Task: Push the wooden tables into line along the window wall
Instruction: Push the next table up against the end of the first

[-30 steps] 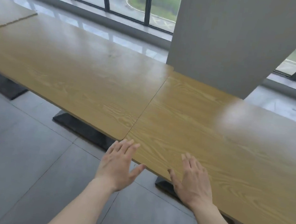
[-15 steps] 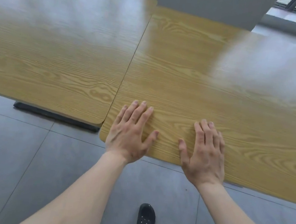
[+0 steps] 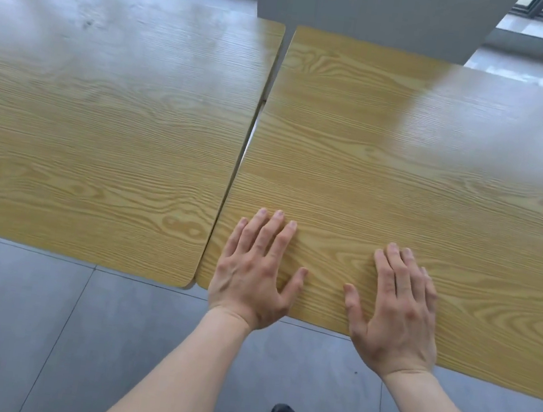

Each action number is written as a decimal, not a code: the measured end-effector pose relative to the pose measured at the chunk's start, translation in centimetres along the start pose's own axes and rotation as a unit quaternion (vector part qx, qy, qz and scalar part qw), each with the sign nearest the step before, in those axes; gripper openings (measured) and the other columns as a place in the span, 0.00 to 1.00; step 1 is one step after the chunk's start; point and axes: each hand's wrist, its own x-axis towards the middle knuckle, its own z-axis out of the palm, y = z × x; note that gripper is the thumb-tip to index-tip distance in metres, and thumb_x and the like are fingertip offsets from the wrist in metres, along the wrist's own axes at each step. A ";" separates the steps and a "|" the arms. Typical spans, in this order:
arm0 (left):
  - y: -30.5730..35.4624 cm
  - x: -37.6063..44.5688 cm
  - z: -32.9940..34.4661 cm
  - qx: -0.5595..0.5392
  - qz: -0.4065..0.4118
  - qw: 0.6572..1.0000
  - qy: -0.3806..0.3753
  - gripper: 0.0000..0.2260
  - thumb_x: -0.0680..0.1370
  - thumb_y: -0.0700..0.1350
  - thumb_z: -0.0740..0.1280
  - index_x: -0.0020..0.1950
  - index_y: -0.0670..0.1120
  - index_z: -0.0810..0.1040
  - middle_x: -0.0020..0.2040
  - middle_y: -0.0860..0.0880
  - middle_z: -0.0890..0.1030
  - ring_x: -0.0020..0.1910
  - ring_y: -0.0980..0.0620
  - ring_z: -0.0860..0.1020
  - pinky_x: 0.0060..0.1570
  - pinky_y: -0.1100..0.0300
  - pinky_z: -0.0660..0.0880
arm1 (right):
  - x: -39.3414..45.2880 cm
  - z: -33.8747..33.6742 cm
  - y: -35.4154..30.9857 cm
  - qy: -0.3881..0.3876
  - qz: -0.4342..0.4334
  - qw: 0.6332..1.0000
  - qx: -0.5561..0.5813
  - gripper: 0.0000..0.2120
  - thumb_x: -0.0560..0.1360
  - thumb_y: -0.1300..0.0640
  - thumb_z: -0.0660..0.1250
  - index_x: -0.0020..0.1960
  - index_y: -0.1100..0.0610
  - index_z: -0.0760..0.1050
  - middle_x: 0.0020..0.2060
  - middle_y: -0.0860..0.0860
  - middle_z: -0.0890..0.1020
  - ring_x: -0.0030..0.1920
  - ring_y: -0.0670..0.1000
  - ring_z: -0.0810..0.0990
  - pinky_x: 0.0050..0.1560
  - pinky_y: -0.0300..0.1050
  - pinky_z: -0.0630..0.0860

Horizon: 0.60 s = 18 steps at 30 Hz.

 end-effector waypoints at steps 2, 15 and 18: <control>-0.2 0.6 0.1 -0.001 0.005 1.000 0.004 0.32 0.80 0.65 0.56 0.80 0.52 0.65 0.81 0.51 0.63 0.83 0.48 0.55 0.80 0.46 0.52 | 0.4 0.2 0.0 0.001 0.004 1.000 -0.005 0.34 0.79 0.39 0.56 0.74 0.63 0.70 0.75 0.59 0.71 0.79 0.60 0.63 0.78 0.63 0.58; 0.0 1.3 -1.0 -0.016 -0.001 0.999 -0.048 0.33 0.79 0.69 0.55 0.81 0.56 0.61 0.82 0.55 0.59 0.83 0.53 0.49 0.81 0.48 0.48 | 0.9 -1.1 -0.4 -0.099 0.018 0.995 -0.020 0.37 0.81 0.35 0.49 0.78 0.62 0.64 0.78 0.57 0.65 0.81 0.59 0.57 0.80 0.60 0.54; -0.2 1.5 -2.9 -0.019 0.013 0.997 -0.069 0.31 0.79 0.70 0.54 0.79 0.56 0.66 0.80 0.56 0.64 0.82 0.55 0.54 0.80 0.50 0.50 | 1.6 -2.9 -0.7 -0.132 0.030 0.991 0.010 0.35 0.82 0.35 0.48 0.75 0.60 0.70 0.75 0.57 0.70 0.79 0.59 0.63 0.78 0.58 0.60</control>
